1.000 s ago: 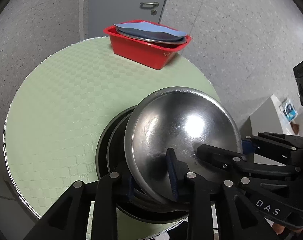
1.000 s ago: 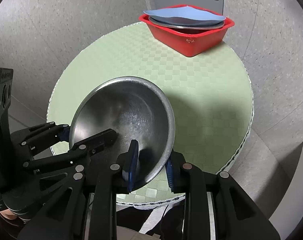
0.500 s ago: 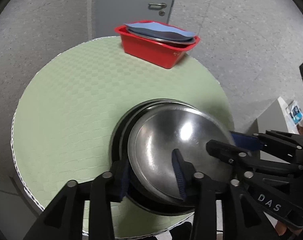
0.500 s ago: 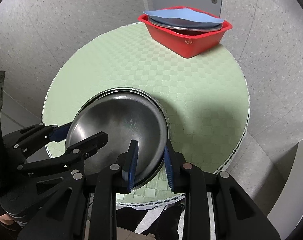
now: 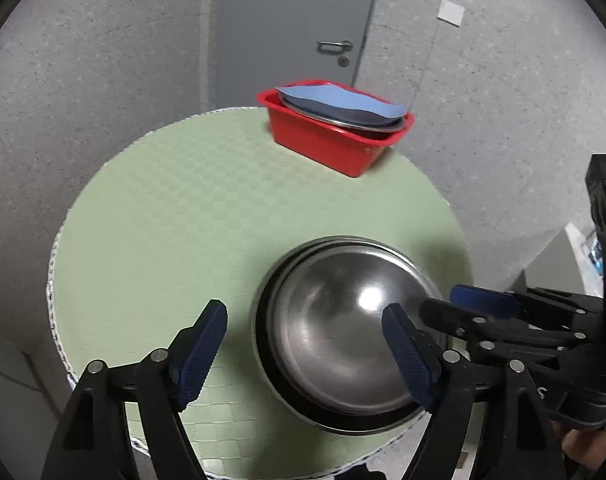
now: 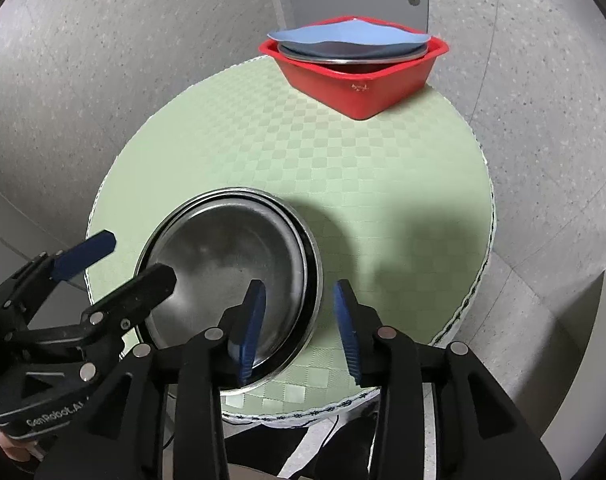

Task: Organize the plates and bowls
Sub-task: 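Open both grippers to release the smaller bowl, then grasp the rim of the stacked steel bowls with both grippers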

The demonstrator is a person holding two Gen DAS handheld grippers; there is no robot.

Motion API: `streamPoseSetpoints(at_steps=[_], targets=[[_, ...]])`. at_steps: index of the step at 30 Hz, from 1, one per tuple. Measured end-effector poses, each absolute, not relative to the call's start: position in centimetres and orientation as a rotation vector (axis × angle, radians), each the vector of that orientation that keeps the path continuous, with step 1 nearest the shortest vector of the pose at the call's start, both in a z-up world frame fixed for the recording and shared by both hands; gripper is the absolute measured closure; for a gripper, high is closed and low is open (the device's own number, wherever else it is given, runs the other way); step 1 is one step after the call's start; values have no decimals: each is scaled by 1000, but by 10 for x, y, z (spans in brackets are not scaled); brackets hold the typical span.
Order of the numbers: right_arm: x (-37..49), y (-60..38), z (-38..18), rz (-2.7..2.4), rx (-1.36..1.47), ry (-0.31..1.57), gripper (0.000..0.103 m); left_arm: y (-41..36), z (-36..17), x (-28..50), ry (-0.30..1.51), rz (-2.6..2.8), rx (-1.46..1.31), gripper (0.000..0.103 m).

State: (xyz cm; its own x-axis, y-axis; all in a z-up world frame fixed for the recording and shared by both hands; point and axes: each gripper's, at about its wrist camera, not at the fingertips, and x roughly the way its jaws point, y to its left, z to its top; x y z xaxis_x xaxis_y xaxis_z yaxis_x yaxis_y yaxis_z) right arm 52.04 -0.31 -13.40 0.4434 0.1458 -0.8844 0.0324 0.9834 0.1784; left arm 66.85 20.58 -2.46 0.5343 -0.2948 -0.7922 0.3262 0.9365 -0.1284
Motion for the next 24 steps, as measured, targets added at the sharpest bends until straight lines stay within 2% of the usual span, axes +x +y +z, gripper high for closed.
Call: streamPoseSetpoints(at_steps=[4,7,14,24], targets=[[518,-4,-129,65,180,1085,62,206,-28,665,948,-351,29,26],[516,-9,-125,53,184,1066,50,209,-24,664,931,-316,25,14],[517,-26,-143,56,264,1113,50,215,-34,664,962,-246,15,9],[522,-19,-163,106,323,1169,50,208,-56,684,1037,-261,17,9]])
